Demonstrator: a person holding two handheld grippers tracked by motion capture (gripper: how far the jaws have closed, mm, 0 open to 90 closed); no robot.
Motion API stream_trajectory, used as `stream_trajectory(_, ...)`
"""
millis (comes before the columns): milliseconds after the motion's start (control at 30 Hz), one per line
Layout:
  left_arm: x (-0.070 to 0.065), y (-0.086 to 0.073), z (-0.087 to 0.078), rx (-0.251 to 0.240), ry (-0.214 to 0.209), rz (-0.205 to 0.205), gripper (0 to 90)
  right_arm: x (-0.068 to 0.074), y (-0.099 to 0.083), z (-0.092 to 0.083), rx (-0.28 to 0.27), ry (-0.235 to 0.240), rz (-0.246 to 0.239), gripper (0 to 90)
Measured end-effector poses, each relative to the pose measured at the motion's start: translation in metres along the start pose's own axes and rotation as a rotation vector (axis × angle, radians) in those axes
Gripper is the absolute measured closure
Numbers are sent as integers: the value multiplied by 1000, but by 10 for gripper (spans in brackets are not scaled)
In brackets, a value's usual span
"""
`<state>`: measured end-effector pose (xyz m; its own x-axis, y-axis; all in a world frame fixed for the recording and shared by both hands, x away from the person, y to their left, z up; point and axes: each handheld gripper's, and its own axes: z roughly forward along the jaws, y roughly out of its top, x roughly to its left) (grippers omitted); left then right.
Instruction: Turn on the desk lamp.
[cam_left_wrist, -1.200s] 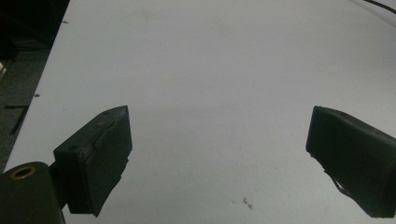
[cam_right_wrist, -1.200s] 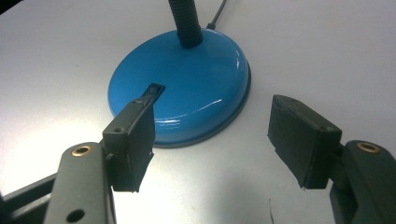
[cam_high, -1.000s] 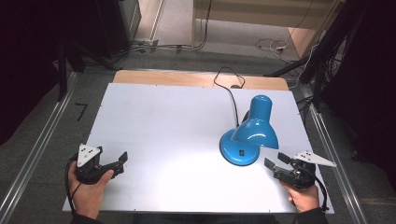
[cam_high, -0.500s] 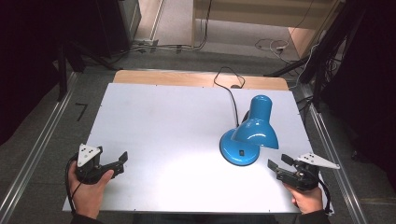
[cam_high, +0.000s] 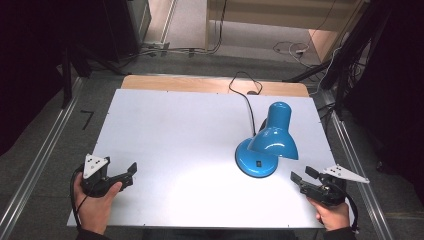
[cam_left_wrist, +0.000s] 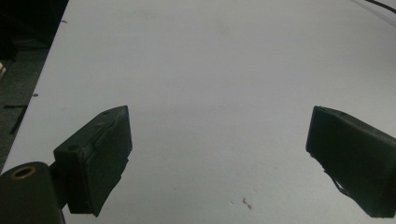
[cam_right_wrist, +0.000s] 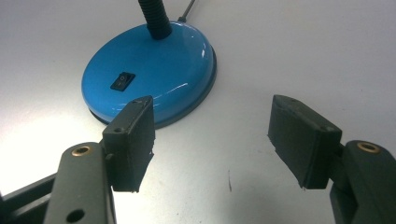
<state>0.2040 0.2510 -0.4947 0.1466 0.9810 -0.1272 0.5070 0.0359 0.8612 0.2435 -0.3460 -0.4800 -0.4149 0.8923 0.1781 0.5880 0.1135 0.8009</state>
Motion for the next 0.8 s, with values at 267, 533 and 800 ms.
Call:
stream_trajectory(267,0,0,0,0,1,-2,73,-4,-2,-4,-3,-11,11,304)
stream_trajectory(533,0,0,0,0,3,-2,73,-8,-4,-7,-6,-27,20,305)
stream_trajectory(800,1,0,0,-2,5,-1,73,-16,-7,-13,-13,-45,31,305)
